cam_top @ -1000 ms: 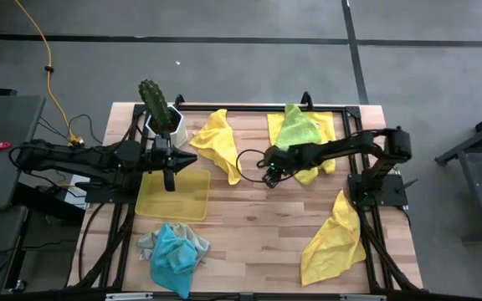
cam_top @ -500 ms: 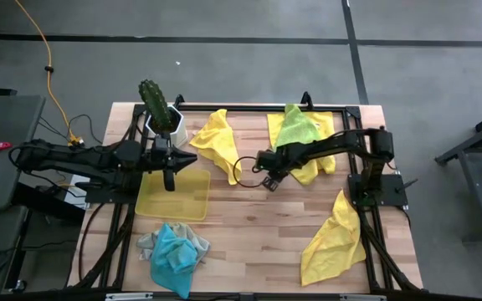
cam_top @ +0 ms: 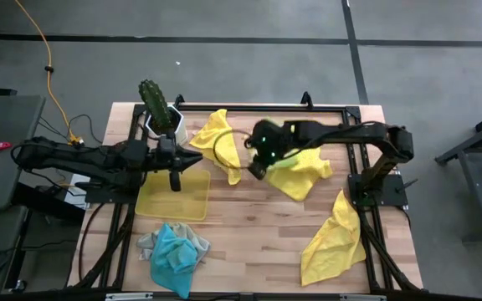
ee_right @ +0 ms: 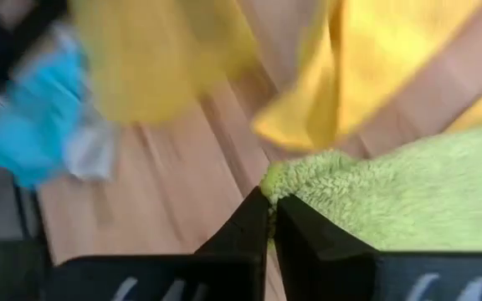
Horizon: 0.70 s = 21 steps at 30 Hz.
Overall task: Fold microfiber towels
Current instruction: Fold the green microfiber towel
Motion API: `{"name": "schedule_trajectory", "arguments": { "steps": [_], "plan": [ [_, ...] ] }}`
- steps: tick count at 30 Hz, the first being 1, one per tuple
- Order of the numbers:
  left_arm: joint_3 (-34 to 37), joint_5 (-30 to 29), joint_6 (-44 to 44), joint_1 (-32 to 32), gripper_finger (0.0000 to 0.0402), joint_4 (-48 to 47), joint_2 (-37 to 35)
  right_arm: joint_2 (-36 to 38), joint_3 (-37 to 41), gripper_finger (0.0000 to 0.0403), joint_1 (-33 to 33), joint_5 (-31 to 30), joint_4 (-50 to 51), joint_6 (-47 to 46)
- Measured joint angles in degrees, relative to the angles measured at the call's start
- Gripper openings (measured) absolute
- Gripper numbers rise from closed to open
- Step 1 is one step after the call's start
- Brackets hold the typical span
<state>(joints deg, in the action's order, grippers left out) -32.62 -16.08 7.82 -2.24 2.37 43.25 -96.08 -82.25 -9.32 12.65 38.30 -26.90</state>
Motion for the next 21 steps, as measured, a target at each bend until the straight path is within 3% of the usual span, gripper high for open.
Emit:
{"name": "schedule_trajectory", "arguments": {
  "steps": [6, 15, 21],
  "plan": [
    [-2.44, 0.02, -5.62, 0.0, 0.0038, 0.15, 8.07, 0.22, -7.03, 0.0002, -2.83, 1.4, 0.66, -4.81],
    [-4.39, -1.09, -5.94, 0.0, 0.0038, 4.56, 20.09, 0.19, -8.01, 0.0001, -5.39, 3.21, -1.04, -12.21],
    [-6.5, -3.78, -6.57, -0.11, 0.0038, 11.79, 25.96, 0.19, -8.01, 0.0001, -5.71, 3.08, -12.29, -18.93]
  ]
}}
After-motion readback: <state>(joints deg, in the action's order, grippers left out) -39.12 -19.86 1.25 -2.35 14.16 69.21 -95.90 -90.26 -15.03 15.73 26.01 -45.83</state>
